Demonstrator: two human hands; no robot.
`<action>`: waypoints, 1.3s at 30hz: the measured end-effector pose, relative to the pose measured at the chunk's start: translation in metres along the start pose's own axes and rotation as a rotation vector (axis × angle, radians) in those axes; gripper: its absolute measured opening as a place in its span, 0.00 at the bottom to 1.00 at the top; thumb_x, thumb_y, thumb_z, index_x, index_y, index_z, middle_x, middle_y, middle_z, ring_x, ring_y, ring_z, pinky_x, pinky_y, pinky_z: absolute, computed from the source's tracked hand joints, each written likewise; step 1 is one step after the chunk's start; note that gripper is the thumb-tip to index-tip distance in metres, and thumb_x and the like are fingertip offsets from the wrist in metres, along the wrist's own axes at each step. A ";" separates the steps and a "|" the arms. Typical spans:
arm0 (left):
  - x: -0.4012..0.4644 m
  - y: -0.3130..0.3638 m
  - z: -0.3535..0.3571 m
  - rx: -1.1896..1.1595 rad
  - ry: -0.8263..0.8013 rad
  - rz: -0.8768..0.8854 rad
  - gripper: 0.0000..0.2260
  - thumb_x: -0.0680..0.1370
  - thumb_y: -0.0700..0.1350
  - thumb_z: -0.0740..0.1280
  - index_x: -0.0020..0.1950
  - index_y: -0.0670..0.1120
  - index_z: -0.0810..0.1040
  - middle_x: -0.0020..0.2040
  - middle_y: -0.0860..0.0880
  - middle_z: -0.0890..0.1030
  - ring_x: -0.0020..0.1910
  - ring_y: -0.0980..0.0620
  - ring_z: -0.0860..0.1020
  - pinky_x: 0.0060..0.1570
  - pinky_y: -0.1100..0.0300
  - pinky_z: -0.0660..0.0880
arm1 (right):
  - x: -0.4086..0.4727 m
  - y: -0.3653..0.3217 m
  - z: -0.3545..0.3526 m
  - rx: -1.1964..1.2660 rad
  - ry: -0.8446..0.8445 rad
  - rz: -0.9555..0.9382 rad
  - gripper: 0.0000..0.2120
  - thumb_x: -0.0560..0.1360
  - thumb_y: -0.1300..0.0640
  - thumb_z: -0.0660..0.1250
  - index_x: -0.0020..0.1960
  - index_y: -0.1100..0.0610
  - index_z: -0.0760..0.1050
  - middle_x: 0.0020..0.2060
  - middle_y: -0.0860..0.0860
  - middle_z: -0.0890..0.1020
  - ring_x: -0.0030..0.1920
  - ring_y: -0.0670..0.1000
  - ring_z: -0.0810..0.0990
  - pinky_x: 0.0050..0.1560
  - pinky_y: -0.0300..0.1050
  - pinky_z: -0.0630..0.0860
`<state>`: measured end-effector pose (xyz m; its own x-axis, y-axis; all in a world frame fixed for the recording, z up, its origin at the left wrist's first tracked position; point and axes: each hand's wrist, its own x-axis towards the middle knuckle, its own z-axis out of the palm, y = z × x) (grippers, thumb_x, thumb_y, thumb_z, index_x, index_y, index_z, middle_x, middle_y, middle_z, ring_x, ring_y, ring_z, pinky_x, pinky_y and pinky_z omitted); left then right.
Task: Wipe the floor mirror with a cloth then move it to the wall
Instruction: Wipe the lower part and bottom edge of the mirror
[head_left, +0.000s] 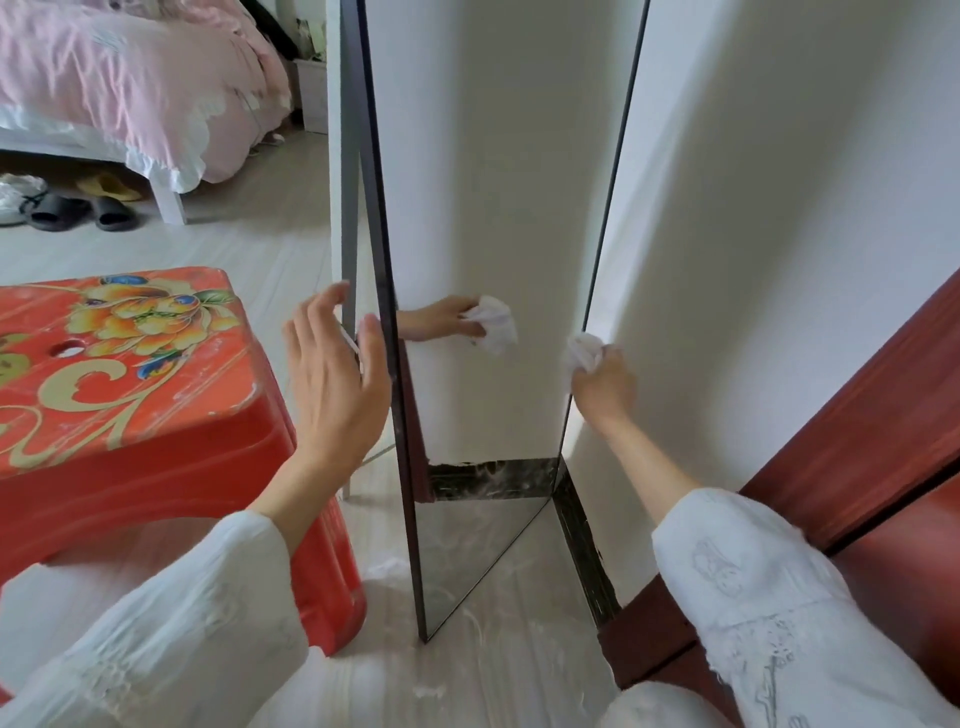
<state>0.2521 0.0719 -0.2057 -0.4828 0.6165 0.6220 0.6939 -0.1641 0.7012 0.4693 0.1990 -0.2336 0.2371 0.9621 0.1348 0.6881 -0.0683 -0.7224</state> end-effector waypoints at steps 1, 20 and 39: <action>0.006 0.003 0.002 -0.011 -0.029 0.012 0.19 0.79 0.49 0.53 0.66 0.41 0.65 0.60 0.42 0.70 0.59 0.53 0.64 0.58 0.67 0.56 | 0.010 -0.010 -0.003 0.029 0.074 -0.079 0.15 0.73 0.65 0.59 0.59 0.65 0.67 0.57 0.62 0.75 0.57 0.62 0.75 0.50 0.46 0.70; 0.001 -0.001 0.037 -0.118 -0.083 -0.049 0.10 0.79 0.51 0.47 0.47 0.45 0.62 0.28 0.51 0.66 0.26 0.53 0.67 0.26 0.62 0.60 | -0.002 0.061 0.094 0.011 -0.102 -0.518 0.15 0.69 0.72 0.64 0.56 0.66 0.70 0.54 0.61 0.71 0.45 0.55 0.73 0.43 0.39 0.70; -0.020 -0.015 0.049 -0.136 -0.075 -0.108 0.13 0.79 0.53 0.45 0.44 0.47 0.62 0.31 0.49 0.67 0.33 0.47 0.69 0.37 0.55 0.63 | 0.071 -0.054 0.027 0.161 0.344 -0.594 0.19 0.69 0.73 0.56 0.59 0.66 0.68 0.58 0.59 0.73 0.54 0.57 0.74 0.44 0.32 0.62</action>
<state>0.2778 0.1002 -0.2455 -0.5057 0.6909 0.5167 0.5592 -0.1936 0.8061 0.4305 0.2779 -0.2028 0.0744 0.6842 0.7255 0.6645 0.5084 -0.5477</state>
